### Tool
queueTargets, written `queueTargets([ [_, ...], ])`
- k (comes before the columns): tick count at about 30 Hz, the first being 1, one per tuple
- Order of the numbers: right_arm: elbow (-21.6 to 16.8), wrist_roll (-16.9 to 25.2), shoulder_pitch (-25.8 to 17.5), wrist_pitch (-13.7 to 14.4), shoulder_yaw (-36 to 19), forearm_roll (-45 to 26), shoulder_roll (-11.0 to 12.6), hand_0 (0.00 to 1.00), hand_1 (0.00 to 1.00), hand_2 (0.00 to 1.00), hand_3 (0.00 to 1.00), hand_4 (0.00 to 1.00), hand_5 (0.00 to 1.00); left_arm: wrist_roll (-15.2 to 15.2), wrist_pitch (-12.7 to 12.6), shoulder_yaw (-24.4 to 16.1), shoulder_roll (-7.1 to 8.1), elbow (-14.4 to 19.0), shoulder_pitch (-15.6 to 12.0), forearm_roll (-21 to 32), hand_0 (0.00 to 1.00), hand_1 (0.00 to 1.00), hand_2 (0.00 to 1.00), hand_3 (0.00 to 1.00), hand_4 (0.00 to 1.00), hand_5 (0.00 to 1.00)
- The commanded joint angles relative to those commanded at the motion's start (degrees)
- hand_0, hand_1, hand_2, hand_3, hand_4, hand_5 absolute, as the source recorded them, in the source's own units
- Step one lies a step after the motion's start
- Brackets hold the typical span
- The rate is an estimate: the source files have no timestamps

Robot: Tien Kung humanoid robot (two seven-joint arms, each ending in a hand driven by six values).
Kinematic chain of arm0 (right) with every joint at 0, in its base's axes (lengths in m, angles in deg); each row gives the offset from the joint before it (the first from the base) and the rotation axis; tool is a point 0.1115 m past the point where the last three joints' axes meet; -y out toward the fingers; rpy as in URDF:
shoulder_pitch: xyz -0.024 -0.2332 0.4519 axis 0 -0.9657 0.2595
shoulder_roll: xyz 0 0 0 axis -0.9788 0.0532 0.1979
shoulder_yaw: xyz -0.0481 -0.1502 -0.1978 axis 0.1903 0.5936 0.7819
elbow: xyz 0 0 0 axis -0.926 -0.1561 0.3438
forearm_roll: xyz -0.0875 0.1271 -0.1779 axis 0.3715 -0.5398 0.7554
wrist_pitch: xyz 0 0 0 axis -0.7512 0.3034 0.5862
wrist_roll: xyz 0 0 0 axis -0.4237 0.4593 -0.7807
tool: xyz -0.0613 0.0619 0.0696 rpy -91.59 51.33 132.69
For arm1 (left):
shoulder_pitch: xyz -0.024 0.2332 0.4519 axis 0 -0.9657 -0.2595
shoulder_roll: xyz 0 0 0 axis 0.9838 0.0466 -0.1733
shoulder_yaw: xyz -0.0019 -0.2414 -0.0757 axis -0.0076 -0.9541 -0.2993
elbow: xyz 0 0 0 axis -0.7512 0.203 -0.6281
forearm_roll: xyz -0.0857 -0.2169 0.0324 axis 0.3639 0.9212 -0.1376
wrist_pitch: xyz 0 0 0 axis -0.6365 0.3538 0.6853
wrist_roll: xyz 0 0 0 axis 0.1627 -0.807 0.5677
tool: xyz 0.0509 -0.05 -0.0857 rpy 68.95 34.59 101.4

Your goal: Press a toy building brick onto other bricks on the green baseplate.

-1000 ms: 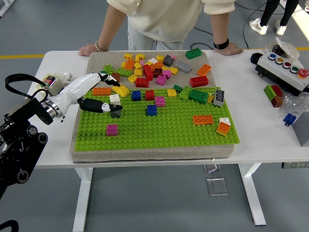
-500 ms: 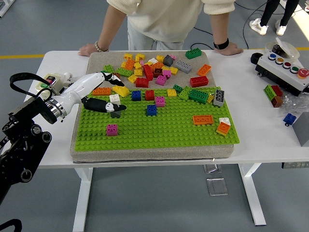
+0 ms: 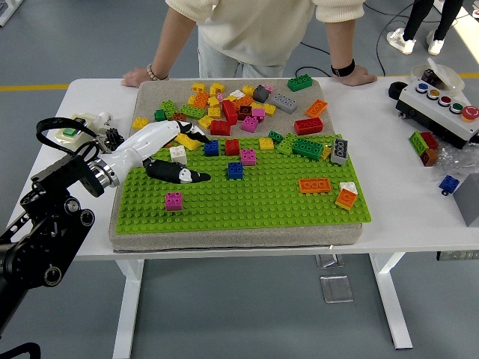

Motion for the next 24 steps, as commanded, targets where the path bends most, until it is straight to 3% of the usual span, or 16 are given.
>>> queueTargets([
  [14, 0.00, -0.21, -0.08, 0.12, 0.29, 0.29, 0.06, 0.725, 0.658, 0.705, 0.579, 0.909, 0.498, 1.15, 1.03, 4.35, 0.34, -1.88, 1.03, 0.23, 0.867, 0.714, 0.707, 0.638, 0.998, 0.452],
  [24, 0.00, 0.13, -0.30, 0.15, 0.08, 0.10, -0.11, 0.725, 0.658, 0.705, 0.579, 0.907, 0.495, 1.62, 2.67, 4.64, 0.41, -2.72, 1.61, 0.77, 0.883, 0.721, 0.700, 0.637, 0.998, 0.443],
])
